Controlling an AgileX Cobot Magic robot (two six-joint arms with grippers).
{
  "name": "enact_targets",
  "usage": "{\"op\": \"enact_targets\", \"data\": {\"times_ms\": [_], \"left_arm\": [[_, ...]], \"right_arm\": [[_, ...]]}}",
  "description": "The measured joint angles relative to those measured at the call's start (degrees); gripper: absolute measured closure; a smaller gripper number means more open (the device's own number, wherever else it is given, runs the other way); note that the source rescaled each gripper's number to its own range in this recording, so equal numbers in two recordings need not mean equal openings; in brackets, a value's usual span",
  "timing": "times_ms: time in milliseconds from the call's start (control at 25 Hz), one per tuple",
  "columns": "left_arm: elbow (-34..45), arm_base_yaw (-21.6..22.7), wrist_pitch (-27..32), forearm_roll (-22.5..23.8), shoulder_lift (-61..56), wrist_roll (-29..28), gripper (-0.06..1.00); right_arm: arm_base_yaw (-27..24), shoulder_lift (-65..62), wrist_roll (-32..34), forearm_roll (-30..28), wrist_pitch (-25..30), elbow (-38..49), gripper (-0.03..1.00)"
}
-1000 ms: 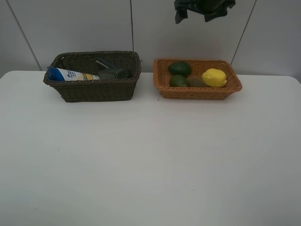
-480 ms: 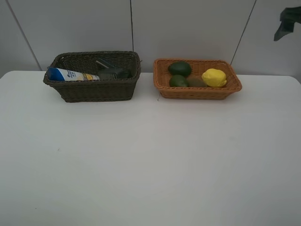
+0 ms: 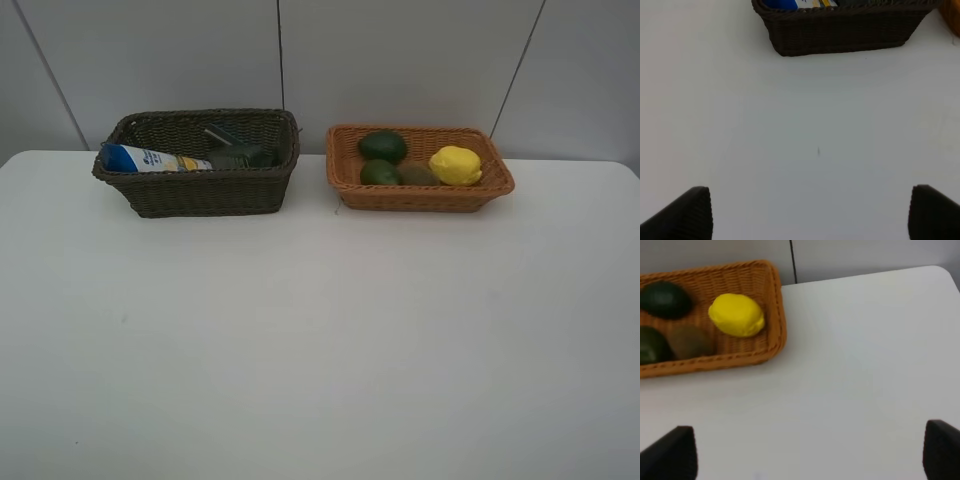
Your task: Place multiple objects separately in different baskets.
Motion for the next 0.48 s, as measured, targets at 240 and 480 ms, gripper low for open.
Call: {"op": "enact_targets", "data": {"times_ms": [240,480], "left_arm": [[0.00,0.00,0.00,0.00,0.00,0.00,-0.06],[0.00,0.00,0.00,0.00,0.00,0.00,-0.06]], "right_arm": [[1.52,-22.65,0.00,1.42,9.79,6.24,-0.01],[1.52,-37.50,0.00,3.20,19.93,6.92,-0.01]]}}
